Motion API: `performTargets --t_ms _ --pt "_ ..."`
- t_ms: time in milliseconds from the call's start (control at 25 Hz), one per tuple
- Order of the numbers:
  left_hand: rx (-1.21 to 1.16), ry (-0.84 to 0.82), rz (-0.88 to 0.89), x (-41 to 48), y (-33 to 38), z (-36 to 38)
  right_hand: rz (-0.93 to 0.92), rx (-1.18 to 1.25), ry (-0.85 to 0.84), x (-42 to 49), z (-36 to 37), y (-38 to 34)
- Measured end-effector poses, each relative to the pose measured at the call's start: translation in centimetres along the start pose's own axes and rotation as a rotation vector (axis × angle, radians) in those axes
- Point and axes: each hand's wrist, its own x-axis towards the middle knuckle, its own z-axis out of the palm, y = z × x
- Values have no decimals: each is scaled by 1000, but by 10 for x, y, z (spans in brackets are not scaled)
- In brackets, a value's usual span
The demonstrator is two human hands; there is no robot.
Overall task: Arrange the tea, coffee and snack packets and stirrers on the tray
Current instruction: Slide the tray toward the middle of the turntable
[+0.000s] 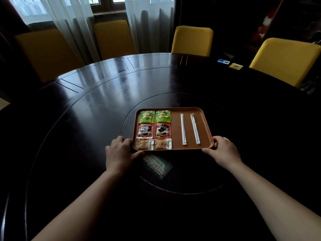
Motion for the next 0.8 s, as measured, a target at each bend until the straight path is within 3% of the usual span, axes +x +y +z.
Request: performTargets --t_ms 440,800 --pt "-9 -63 -58 -9 8 -8 16 25 -17 -10 -8 -5" --pt "-78 -84 88 -150 40 -21 74 234 -26 -117 -32 13"
